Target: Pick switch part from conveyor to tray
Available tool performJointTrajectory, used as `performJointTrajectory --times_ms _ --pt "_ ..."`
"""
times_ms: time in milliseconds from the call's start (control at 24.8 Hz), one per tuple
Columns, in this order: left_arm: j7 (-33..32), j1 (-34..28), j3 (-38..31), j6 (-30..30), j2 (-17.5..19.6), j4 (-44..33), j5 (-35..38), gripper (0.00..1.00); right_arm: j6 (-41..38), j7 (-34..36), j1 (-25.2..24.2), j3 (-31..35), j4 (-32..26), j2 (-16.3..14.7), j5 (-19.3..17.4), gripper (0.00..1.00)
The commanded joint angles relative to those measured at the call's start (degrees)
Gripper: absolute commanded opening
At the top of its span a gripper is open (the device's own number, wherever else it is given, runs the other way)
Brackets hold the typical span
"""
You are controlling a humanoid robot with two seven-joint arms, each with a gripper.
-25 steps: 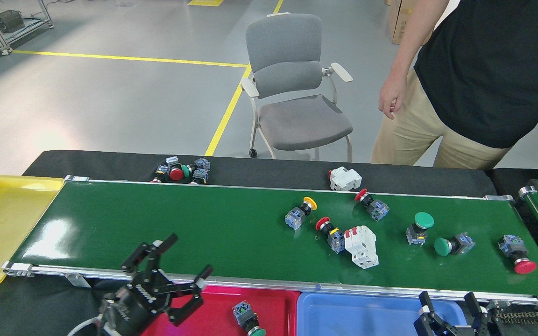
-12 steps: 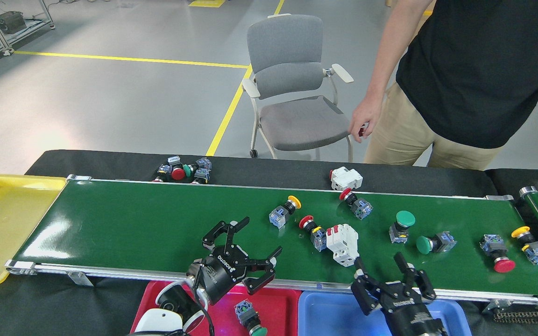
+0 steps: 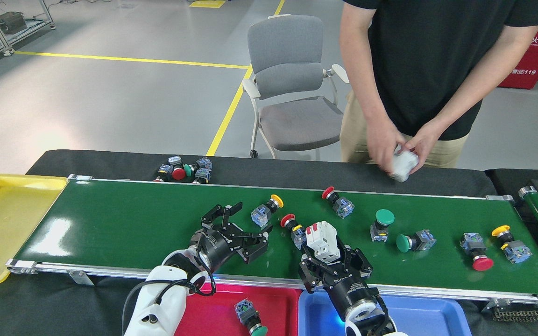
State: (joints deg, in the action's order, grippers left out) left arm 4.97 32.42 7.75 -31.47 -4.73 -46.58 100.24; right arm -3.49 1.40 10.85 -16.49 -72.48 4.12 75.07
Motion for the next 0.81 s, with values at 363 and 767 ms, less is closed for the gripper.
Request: performJointTrajectory --times_ms 363,767 --pt "4.08 5.29 0.51 9.76 0.77 8.79 -0.22 0.33 -3.89 0.36 1.37 -0.65 -3.11 -1.31 -0.54 0.38" --pt "5.67 -3.94 -0.64 -3.69 7.28 -6.59 -6.1 0.0 -31.57 -5.01 -14.8 17.28 -21.48 -21.96 -21.81 0.39"
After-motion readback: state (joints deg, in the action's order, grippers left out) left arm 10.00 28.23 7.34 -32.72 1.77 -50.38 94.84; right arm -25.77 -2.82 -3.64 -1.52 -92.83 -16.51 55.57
